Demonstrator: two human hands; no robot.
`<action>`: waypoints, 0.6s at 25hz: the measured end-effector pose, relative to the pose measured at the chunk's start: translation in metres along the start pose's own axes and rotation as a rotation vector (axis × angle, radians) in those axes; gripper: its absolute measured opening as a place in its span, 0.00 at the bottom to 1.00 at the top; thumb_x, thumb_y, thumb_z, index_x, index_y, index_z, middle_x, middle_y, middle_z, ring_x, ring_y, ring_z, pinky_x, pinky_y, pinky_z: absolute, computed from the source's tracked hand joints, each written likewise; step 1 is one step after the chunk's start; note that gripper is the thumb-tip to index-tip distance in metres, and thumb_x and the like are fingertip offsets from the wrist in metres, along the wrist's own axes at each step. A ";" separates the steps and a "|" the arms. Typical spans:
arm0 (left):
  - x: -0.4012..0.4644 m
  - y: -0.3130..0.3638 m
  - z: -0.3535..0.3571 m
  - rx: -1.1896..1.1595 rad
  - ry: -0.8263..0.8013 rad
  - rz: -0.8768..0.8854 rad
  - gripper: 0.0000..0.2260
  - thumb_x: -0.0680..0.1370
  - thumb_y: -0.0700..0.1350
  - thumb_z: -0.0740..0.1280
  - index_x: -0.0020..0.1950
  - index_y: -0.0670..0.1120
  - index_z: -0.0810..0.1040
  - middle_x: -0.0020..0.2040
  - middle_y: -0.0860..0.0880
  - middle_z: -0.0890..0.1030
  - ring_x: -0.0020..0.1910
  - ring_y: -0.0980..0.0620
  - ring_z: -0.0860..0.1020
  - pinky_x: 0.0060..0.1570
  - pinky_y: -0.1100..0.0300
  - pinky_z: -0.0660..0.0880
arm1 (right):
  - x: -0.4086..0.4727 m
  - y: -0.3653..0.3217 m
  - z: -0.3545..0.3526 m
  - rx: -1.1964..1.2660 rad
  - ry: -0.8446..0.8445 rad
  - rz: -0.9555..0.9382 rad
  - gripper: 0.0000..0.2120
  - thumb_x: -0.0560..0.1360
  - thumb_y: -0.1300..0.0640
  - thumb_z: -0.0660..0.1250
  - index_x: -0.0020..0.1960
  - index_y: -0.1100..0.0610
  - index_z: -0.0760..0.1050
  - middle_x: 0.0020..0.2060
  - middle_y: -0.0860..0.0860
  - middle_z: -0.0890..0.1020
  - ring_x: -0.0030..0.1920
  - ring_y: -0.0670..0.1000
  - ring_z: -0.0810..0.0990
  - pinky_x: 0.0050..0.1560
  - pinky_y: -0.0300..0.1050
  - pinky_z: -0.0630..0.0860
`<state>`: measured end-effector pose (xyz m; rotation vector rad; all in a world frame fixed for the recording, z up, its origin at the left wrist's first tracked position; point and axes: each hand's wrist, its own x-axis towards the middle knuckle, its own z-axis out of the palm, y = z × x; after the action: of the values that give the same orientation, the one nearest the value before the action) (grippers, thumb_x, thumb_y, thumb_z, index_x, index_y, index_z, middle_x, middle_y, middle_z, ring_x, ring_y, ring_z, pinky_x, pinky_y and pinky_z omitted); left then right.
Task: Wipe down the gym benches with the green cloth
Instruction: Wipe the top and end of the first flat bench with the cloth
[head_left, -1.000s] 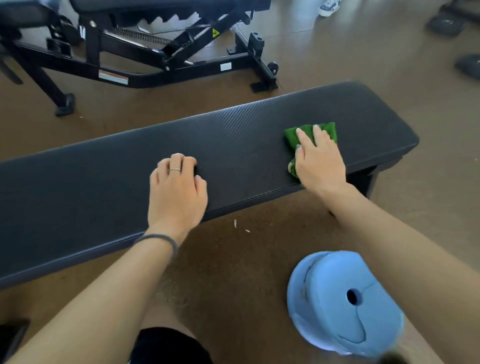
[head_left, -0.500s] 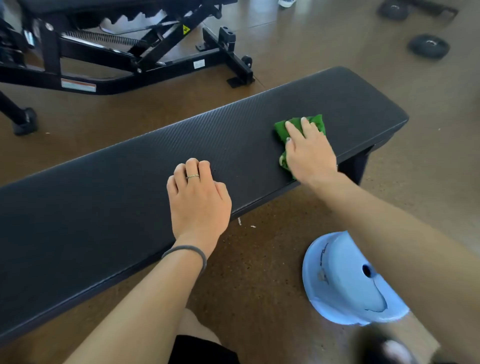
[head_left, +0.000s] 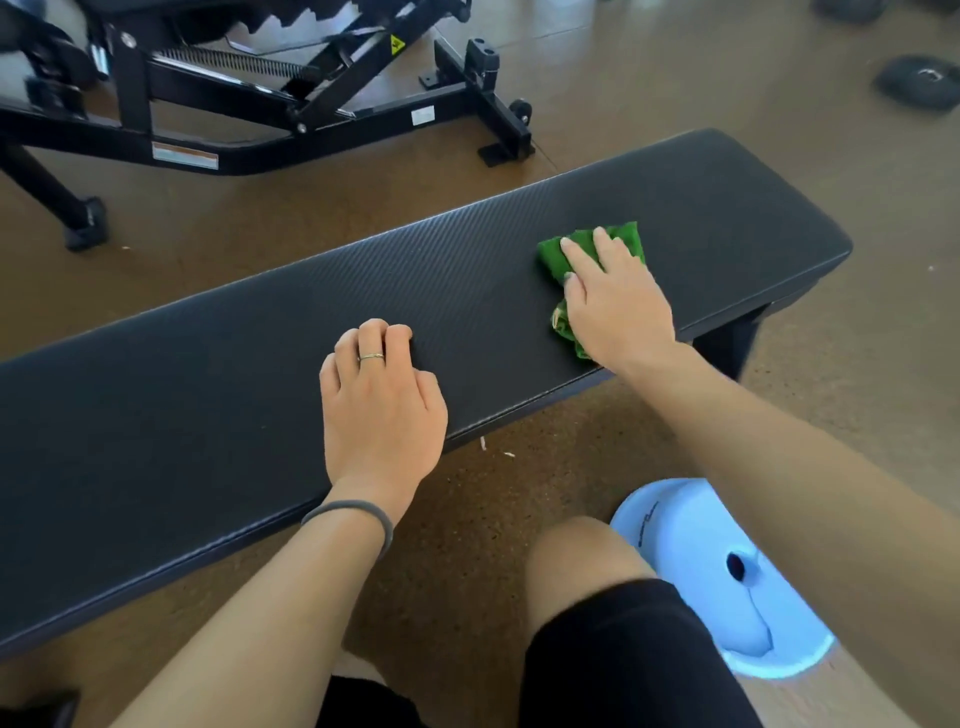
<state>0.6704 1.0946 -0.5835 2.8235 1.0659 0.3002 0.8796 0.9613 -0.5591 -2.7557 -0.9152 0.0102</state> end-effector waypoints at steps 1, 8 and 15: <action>0.000 0.000 0.000 0.009 0.000 -0.001 0.17 0.81 0.47 0.60 0.69 0.45 0.71 0.70 0.43 0.73 0.71 0.40 0.70 0.73 0.42 0.69 | 0.000 -0.005 0.001 -0.006 -0.014 0.017 0.27 0.85 0.49 0.46 0.81 0.55 0.63 0.81 0.60 0.62 0.80 0.63 0.61 0.79 0.59 0.60; 0.001 0.007 -0.002 0.020 0.037 -0.029 0.17 0.82 0.46 0.55 0.68 0.45 0.72 0.69 0.44 0.73 0.70 0.41 0.69 0.71 0.43 0.67 | -0.023 -0.083 0.020 0.098 -0.116 -0.496 0.25 0.86 0.49 0.50 0.82 0.50 0.60 0.82 0.56 0.59 0.82 0.58 0.56 0.83 0.57 0.52; 0.001 0.010 -0.003 0.006 0.078 -0.056 0.19 0.80 0.47 0.53 0.67 0.44 0.74 0.67 0.44 0.75 0.68 0.41 0.70 0.71 0.43 0.67 | 0.098 -0.076 0.029 -0.002 -0.101 -0.243 0.29 0.84 0.46 0.57 0.83 0.53 0.58 0.82 0.60 0.57 0.82 0.62 0.56 0.81 0.58 0.52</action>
<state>0.6767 1.0878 -0.5789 2.8023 1.1608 0.4050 0.9113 1.0847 -0.5636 -2.6467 -1.2715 0.1067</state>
